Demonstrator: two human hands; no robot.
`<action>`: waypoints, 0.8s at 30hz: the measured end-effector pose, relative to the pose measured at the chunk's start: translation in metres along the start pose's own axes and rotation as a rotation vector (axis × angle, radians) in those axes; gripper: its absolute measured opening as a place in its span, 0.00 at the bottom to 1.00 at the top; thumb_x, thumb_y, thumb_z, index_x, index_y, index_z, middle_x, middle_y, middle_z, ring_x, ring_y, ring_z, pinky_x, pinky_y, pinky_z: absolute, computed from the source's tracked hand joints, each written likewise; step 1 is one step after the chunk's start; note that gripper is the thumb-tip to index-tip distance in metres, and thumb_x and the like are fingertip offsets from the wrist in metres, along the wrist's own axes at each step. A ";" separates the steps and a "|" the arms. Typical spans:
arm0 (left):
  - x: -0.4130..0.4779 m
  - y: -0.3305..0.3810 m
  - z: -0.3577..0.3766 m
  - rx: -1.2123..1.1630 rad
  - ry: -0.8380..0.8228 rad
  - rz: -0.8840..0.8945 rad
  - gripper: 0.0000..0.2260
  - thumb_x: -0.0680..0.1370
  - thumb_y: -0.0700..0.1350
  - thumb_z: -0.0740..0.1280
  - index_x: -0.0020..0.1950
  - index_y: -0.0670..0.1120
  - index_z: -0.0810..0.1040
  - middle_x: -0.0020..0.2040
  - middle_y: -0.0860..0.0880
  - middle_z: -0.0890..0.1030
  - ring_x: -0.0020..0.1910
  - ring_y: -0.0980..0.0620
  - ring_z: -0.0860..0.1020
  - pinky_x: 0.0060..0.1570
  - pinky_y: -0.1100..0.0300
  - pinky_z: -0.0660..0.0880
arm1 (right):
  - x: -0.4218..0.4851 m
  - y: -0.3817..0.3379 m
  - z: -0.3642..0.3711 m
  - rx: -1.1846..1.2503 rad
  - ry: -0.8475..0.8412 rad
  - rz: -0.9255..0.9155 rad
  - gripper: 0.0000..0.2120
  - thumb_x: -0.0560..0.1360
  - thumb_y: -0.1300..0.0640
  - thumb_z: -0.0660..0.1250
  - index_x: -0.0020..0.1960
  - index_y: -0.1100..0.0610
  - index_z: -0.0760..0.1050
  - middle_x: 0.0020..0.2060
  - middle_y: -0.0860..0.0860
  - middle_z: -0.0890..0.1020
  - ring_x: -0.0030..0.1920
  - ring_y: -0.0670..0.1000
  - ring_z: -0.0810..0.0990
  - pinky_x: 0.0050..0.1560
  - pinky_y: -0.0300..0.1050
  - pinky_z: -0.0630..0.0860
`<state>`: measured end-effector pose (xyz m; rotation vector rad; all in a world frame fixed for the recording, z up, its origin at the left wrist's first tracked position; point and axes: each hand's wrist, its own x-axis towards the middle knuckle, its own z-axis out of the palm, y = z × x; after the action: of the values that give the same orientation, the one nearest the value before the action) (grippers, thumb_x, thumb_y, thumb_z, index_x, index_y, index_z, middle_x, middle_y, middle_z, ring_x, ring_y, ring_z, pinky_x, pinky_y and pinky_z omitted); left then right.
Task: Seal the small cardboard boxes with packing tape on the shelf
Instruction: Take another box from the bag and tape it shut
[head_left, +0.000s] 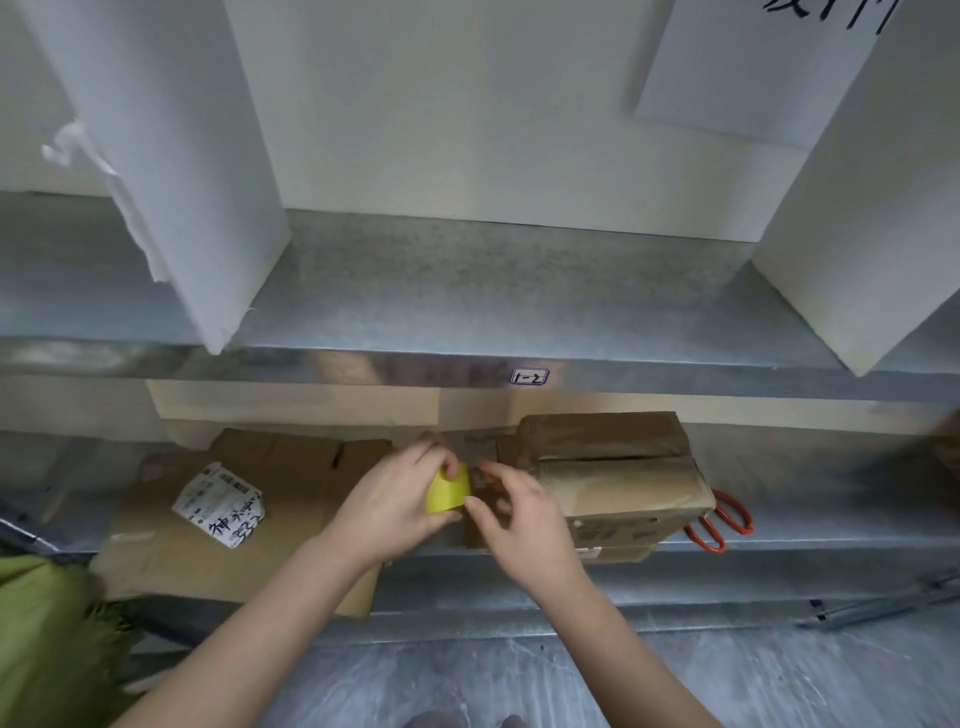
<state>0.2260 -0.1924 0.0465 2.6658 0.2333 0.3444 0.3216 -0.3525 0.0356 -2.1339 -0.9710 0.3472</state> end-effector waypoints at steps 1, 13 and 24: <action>-0.005 0.003 0.000 -0.002 0.021 0.016 0.16 0.69 0.53 0.74 0.50 0.50 0.71 0.51 0.52 0.72 0.49 0.50 0.75 0.47 0.57 0.71 | -0.001 -0.006 0.006 0.173 -0.009 0.070 0.18 0.75 0.52 0.71 0.63 0.54 0.75 0.57 0.49 0.81 0.56 0.47 0.80 0.57 0.41 0.78; -0.029 0.005 0.002 -0.054 -0.001 -0.028 0.21 0.67 0.55 0.75 0.52 0.54 0.67 0.55 0.56 0.68 0.52 0.56 0.71 0.51 0.62 0.68 | -0.011 -0.007 0.032 0.533 0.111 0.201 0.05 0.75 0.60 0.71 0.42 0.52 0.79 0.41 0.54 0.82 0.39 0.54 0.83 0.45 0.59 0.82; -0.035 -0.019 0.003 -0.242 -0.035 -0.156 0.23 0.68 0.48 0.77 0.62 0.50 0.76 0.57 0.58 0.75 0.55 0.63 0.72 0.58 0.67 0.69 | -0.005 -0.005 0.038 0.301 0.093 0.023 0.13 0.76 0.59 0.70 0.40 0.43 0.72 0.35 0.41 0.79 0.39 0.43 0.77 0.41 0.34 0.72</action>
<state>0.1916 -0.1846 0.0283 2.3963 0.3623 0.2588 0.2962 -0.3347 0.0129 -1.8708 -0.7881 0.3772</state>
